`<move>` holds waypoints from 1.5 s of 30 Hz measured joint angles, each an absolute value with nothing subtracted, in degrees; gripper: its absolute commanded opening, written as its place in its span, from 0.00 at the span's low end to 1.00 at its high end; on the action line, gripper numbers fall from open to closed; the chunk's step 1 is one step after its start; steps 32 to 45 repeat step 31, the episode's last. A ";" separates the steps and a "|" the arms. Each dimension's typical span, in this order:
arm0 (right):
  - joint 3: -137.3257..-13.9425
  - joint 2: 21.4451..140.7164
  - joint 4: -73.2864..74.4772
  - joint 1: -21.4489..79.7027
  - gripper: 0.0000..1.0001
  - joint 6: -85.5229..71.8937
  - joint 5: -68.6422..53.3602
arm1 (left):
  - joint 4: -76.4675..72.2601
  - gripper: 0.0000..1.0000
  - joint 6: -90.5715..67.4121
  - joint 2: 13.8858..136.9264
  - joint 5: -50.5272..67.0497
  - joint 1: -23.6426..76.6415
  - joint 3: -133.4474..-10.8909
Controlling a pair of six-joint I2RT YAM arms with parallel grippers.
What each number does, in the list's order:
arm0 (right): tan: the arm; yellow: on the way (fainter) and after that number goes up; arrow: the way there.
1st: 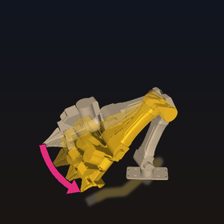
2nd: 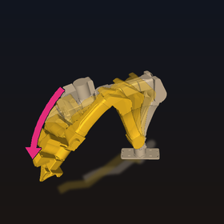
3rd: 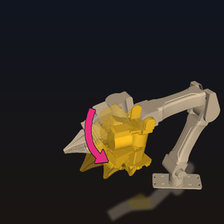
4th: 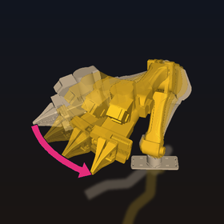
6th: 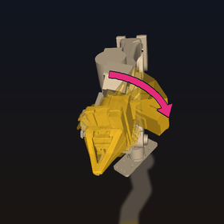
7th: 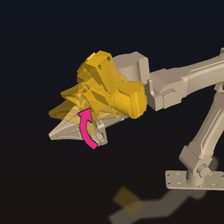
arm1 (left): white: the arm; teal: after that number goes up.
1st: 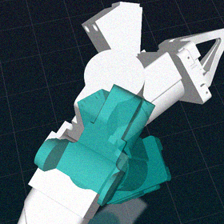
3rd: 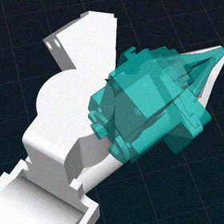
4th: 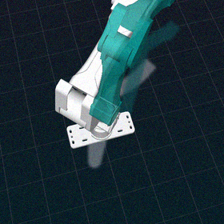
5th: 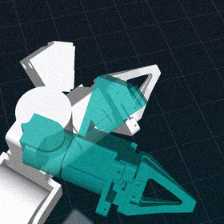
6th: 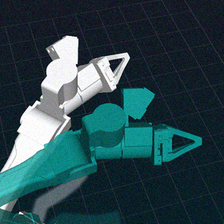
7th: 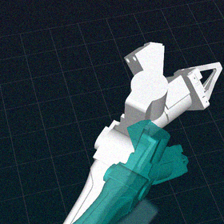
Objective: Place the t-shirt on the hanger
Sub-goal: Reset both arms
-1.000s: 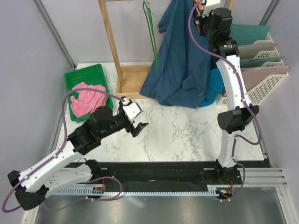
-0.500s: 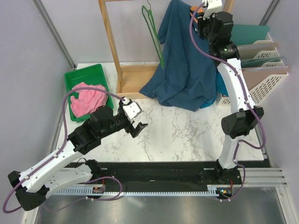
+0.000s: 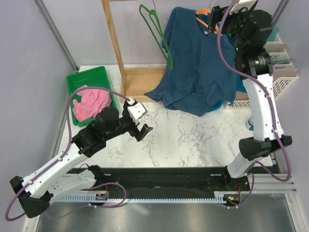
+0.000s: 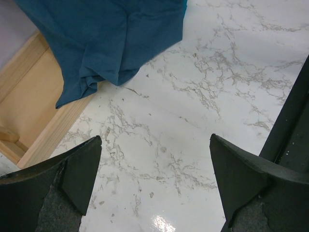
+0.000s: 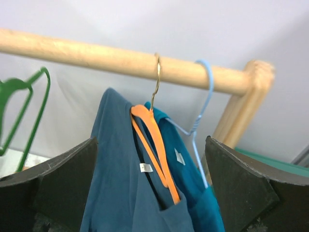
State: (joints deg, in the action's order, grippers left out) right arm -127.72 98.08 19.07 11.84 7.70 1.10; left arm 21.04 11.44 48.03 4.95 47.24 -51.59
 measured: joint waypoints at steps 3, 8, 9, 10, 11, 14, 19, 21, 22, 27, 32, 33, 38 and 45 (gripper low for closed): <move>-126.32 93.08 19.05 11.84 0.98 7.70 0.86 | 21.91 0.99 9.76 49.89 7.01 44.69 -53.10; -117.21 81.19 18.70 11.84 0.98 7.79 -1.93 | 25.82 0.99 4.60 53.82 15.70 34.26 -58.48; -114.19 78.06 18.98 11.84 0.98 7.84 -2.76 | 27.44 0.99 3.53 55.27 17.34 31.79 -60.60; -111.42 75.18 19.81 11.84 0.98 7.86 -3.77 | 29.21 0.99 2.66 57.21 18.90 29.65 -63.07; -108.71 72.51 20.56 11.84 0.98 7.90 -4.80 | 30.68 0.99 2.02 59.44 20.12 27.38 -65.52; -99.96 65.23 23.81 11.88 0.98 8.64 -8.08 | 34.87 0.99 1.32 65.65 23.42 20.53 -71.13; -80.93 56.42 30.20 11.90 0.98 11.99 -13.34 | 41.69 0.99 1.37 70.06 24.53 14.31 -72.49; -73.63 55.86 32.40 11.90 0.98 13.80 -15.20 | 44.25 0.99 1.54 71.31 23.53 14.22 -72.49; -70.13 56.07 33.54 11.90 0.98 14.68 -15.92 | 45.23 0.99 1.78 71.92 22.83 14.15 -72.44; -53.91 56.49 35.55 11.90 0.98 18.31 -17.12 | 46.72 0.99 2.96 73.34 19.75 13.10 -68.10; -49.63 56.18 35.57 11.90 0.98 20.14 -16.75 | 46.76 0.99 3.68 73.45 15.22 12.88 -63.83; -49.63 56.18 35.57 11.90 0.98 20.14 -16.75 | 46.76 0.99 3.68 73.45 15.22 12.88 -63.83; -49.63 56.18 35.57 11.90 0.98 20.14 -16.75 | 46.76 0.99 3.68 73.45 15.22 12.88 -63.83; -49.63 56.18 35.57 11.90 0.98 20.14 -16.75 | 46.76 0.99 3.68 73.45 15.22 12.88 -63.83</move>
